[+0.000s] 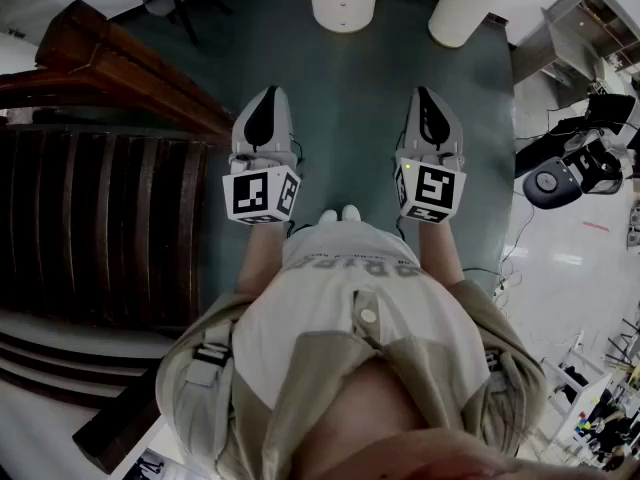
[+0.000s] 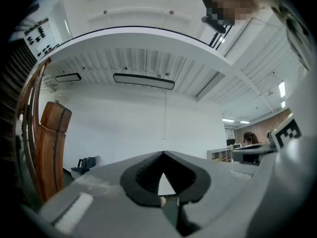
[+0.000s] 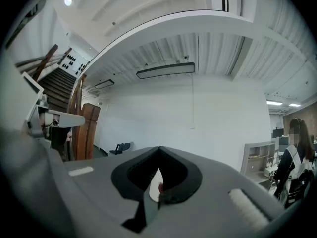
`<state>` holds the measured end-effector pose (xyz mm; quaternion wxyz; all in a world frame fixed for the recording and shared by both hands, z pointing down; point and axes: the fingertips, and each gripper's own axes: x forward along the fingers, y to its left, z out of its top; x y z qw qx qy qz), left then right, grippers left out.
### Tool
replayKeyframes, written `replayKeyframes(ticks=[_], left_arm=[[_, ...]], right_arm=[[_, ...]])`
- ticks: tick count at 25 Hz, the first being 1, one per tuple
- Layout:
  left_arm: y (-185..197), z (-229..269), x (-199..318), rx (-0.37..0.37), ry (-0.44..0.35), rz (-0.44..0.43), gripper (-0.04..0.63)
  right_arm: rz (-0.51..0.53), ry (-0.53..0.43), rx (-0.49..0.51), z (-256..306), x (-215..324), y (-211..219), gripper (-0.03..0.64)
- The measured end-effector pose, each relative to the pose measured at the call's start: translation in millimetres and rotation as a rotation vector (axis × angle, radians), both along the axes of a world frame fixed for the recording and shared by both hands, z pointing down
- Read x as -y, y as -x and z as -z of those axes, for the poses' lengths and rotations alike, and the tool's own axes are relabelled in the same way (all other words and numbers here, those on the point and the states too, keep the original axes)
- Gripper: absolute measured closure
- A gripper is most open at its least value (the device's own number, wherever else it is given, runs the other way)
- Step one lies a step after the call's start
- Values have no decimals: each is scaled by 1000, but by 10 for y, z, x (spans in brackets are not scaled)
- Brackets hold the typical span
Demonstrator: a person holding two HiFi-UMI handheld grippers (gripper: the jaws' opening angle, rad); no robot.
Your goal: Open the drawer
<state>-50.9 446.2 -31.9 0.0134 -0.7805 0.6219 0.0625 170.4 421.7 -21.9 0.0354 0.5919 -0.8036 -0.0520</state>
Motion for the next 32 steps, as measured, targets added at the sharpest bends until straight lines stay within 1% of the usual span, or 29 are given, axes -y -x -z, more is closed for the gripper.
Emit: replayKeyframes(ticks=[13,20,22,25,27,28,29,31,32], left_arm=[[-15,-18,14,10,12,0,591],[-107,-91,78,8,39,-8,591],[-160,-108,105,3,46,-12,591],[-230,-112,171,-9,55,-17,591],[-262,-91,211,-16,54,-17,591],[-278,-77,229,-19,53,-20,591],[-294,-63,248,-21,51,-23,560],[-312,-46,297,-20,51,-23,361],[-305,-43,319,-17,49,-16,293]], right_arm=[[-6,-3,-20,-5,-6,-45,617],[-4,15,-23,-79,28,-111,617],[4,16,2,-77,51,-161,617],[29,10,79,-26,110,-249,614],[33,3,85,4,155,-308,609],[44,0,83,16,172,-323,554],[59,0,85,24,188,-332,459],[77,-4,88,27,222,-359,348],[77,-7,85,22,240,-379,305]])
